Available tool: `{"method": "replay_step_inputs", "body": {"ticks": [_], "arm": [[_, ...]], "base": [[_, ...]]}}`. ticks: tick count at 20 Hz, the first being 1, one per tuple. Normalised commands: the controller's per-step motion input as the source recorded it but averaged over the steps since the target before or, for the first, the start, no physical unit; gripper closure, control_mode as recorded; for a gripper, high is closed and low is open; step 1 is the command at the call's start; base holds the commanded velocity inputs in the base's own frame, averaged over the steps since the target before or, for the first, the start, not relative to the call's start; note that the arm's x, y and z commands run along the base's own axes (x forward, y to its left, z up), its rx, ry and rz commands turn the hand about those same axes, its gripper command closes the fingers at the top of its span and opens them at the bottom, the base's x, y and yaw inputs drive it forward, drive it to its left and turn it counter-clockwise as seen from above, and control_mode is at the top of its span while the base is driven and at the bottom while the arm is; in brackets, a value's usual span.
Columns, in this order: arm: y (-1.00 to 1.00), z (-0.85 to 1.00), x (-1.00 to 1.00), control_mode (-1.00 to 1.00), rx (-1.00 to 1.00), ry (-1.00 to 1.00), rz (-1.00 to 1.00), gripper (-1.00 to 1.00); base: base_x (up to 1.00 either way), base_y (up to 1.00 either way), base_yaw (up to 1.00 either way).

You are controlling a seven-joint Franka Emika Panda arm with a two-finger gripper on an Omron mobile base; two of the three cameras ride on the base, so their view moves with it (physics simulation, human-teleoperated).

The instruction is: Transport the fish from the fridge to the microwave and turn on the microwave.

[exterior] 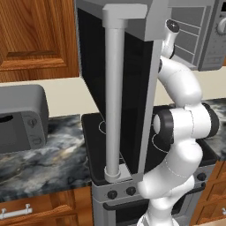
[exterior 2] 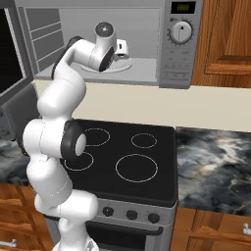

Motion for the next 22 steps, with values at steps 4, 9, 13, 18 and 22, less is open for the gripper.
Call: {"method": "replay_step_inputs", "body": {"ticks": [4,9,13,18,22], "arm": [[-0.03,0.02,-0.07,-1.0,0.0,-0.01,0.0,-1.0],[-0.01,0.08,-0.19,-1.0,0.0,-0.07,0.0,-1.0],[-0.02,0.03,-0.37,-1.0,0.0,-0.07,0.0,-1.0],[0.0,0.01,-0.51,-1.0,0.0,-0.07,-0.04,-1.0],[-0.02,0.14,-0.58,-1.0,0.02,-0.09,0.0,-1.0]], "base": [[0.0,0.0,0.0],[0.0,0.0,0.0],[0.0,0.0,0.0],[0.0,0.0,0.0],[0.0,0.0,0.0]]}}
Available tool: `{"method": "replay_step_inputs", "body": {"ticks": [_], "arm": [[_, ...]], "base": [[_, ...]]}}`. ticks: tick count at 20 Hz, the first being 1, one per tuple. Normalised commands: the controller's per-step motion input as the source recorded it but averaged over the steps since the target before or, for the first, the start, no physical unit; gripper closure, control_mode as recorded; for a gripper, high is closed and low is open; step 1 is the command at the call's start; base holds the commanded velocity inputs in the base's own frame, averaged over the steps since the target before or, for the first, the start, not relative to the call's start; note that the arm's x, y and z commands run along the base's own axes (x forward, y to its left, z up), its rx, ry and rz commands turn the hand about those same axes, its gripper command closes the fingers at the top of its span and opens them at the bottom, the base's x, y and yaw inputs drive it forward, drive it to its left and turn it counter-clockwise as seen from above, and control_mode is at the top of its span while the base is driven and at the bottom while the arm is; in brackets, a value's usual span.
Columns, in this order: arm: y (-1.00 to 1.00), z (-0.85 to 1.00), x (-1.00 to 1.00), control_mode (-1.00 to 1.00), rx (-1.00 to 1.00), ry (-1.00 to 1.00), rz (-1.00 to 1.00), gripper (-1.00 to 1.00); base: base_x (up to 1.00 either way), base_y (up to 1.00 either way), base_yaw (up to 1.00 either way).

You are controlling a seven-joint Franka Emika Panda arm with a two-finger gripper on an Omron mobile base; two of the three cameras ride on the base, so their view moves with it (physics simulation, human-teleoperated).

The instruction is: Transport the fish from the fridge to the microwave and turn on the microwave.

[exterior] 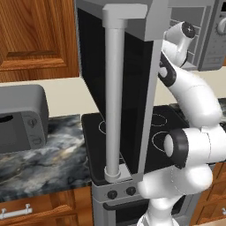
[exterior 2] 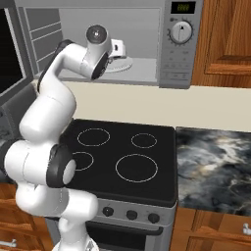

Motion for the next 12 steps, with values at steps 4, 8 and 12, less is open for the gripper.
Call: {"method": "replay_step_inputs", "body": {"ticks": [4,8,12], "arm": [[-0.03,0.19,-0.63,-1.0,0.05,-0.06,0.0,-1.0],[-0.01,0.17,-0.72,-1.0,0.07,-0.04,0.0,-1.0],[0.0,0.16,-0.72,-1.0,0.09,0.0,0.0,-1.0]], "base": [[0.0,0.0,0.0],[0.0,0.0,0.0],[0.0,0.0,0.0]]}}
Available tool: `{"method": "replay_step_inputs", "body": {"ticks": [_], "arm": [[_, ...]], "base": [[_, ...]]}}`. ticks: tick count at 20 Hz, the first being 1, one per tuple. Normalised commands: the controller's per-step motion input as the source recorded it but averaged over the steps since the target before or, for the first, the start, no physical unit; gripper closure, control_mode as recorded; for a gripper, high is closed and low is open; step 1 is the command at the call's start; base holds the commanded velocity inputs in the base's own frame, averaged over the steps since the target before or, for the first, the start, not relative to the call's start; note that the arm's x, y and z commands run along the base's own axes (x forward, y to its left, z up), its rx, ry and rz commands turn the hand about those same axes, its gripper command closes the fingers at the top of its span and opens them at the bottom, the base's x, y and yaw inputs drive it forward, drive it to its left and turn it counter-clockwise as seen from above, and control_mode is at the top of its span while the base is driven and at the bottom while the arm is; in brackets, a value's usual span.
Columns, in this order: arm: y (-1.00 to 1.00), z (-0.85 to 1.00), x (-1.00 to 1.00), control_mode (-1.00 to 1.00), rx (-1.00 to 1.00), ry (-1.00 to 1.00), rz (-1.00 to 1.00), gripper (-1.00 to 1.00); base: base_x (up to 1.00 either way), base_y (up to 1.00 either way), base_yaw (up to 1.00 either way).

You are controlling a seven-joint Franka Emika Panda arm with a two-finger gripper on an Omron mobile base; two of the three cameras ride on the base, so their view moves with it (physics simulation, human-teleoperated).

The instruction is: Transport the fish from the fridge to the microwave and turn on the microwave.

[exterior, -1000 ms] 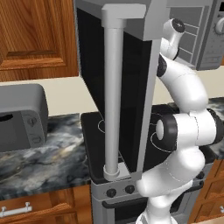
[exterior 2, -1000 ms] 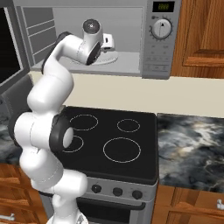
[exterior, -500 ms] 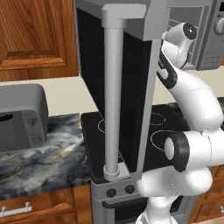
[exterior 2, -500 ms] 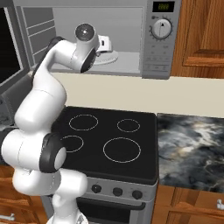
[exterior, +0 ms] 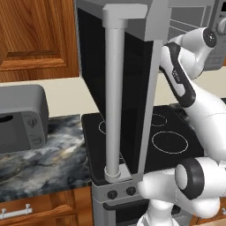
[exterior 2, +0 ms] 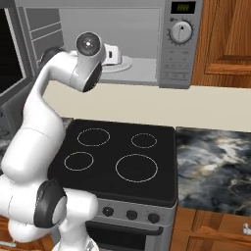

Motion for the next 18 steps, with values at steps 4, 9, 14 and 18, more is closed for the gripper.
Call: {"method": "replay_step_inputs", "body": {"ticks": [4,9,14,18], "arm": [[0.0,0.14,-0.72,-1.0,0.13,0.0,0.0,-1.0],[0.0,0.09,-0.72,-1.0,0.12,0.0,0.0,-1.0],[0.0,0.01,-0.67,-1.0,0.07,0.02,-0.04,-1.0],[0.0,0.0,-0.65,-1.0,0.08,0.04,-0.04,-1.0]], "base": [[0.0,0.0,0.0],[0.0,0.0,0.0],[0.0,0.0,0.0],[0.0,0.0,0.0]]}}
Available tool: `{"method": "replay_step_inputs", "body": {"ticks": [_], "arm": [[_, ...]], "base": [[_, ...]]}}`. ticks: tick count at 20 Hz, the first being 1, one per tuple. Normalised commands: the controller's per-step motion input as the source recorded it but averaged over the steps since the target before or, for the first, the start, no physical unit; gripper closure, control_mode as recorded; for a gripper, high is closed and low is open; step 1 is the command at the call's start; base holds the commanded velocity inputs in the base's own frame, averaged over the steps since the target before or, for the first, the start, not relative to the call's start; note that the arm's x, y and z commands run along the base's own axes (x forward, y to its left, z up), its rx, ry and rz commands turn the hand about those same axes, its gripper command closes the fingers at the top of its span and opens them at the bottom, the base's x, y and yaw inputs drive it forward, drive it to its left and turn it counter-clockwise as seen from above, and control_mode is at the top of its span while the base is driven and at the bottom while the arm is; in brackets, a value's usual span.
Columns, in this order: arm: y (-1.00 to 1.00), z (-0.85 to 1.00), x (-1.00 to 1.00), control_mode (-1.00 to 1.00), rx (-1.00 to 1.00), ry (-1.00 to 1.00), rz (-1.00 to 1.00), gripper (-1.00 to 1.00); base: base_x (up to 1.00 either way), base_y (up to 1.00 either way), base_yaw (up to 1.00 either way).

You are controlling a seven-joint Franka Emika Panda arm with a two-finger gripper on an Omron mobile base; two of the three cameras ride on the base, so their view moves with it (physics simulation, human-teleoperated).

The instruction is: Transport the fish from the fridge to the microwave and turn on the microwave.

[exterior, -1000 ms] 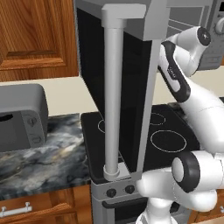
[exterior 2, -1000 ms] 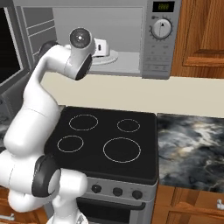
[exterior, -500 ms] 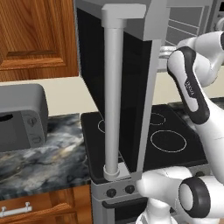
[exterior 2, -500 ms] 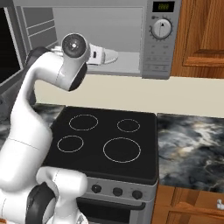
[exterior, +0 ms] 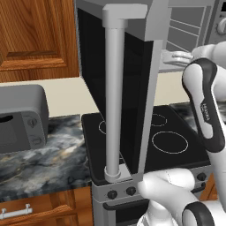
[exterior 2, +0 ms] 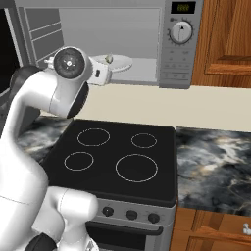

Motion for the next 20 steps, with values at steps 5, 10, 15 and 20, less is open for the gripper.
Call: {"method": "replay_step_inputs", "body": {"ticks": [5,10,15,20], "arm": [[0.0,0.02,-0.64,-1.0,0.11,0.05,-0.04,-1.0],[0.0,0.02,-0.56,-1.0,0.14,0.09,-0.02,-1.0],[0.01,0.0,-0.52,-1.0,0.14,0.1,0.0,-1.0],[0.0,0.01,-0.52,-1.0,0.12,0.05,0.0,-1.0]], "base": [[0.0,0.0,0.0],[0.0,0.0,0.0],[0.0,0.0,0.0],[0.0,0.0,0.0]]}}
